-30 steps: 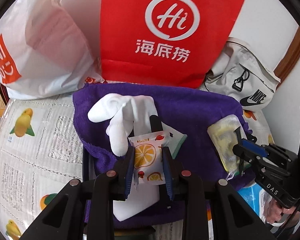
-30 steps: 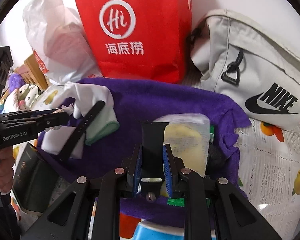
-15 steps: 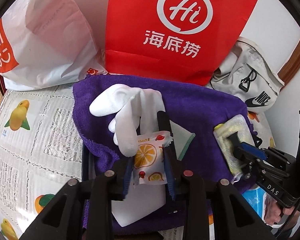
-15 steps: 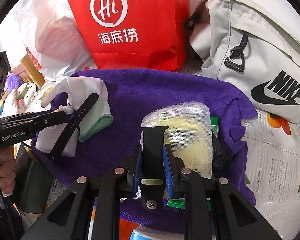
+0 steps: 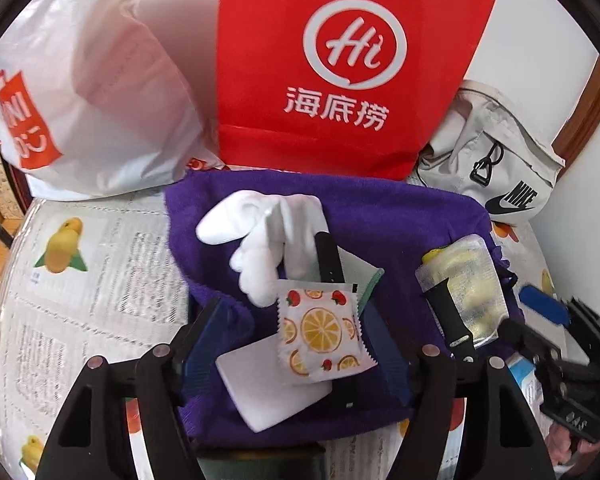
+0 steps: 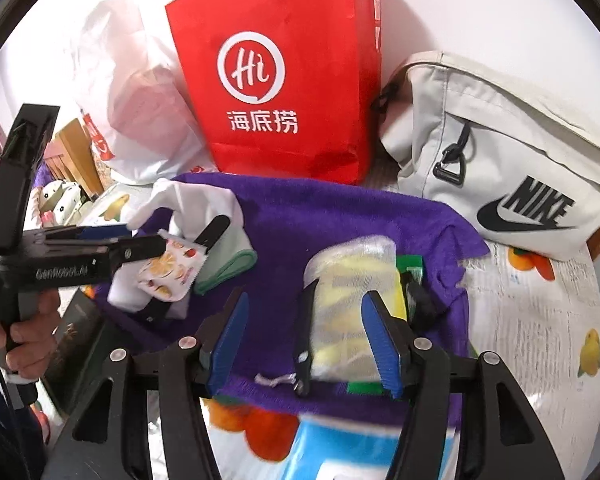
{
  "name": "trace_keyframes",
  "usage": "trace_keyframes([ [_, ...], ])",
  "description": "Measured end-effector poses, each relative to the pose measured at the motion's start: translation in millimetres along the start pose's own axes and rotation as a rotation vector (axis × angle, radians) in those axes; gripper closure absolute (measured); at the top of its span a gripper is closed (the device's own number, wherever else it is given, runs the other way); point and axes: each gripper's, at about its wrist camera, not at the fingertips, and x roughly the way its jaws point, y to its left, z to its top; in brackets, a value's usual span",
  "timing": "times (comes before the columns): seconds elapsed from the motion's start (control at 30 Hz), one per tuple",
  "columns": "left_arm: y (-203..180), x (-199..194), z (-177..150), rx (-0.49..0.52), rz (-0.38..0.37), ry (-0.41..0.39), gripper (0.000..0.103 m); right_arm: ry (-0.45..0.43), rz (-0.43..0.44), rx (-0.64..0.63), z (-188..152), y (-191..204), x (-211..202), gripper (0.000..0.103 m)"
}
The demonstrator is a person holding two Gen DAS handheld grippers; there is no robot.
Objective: Organize soft objects
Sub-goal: 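Open both tools to drop the snack packet and watch strap onto the towel, then pull both tools back from the towel toward the green tissue pack and white cloth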
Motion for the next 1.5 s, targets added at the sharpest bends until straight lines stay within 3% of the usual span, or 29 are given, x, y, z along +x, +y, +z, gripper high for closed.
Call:
trace_keyframes([
  [0.27,20,-39,-22,-0.012,-0.010,-0.029,0.034,-0.007,0.027,-0.034,-42,33,-42,0.045],
  [0.47,31,-63,-44,-0.029,-0.019,-0.040,0.034,0.076,0.106,-0.048,-92,62,-54,0.045],
  [0.7,35,-87,-76,-0.016,-0.046,-0.045,0.034,0.111,0.110,-0.093,-134,89,-67,0.045],
  [0.83,38,-96,-93,-0.018,-0.064,-0.046,0.034,0.107,0.081,-0.108,-155,96,-70,0.045],
  [1.1,43,-106,-126,-0.003,-0.079,-0.035,0.034,0.090,-0.104,-0.166,-183,113,-48,0.045],
  [1.23,45,-109,-139,0.006,-0.079,-0.027,0.034,0.051,-0.231,-0.235,-192,123,-44,0.067],
  [1.4,42,-118,-159,0.035,-0.093,-0.025,0.034,0.047,-0.202,-0.239,-200,130,-59,0.082],
  [1.5,34,-124,-171,0.058,-0.120,-0.034,0.034,0.034,-0.148,-0.208,-209,129,-77,0.084],
])
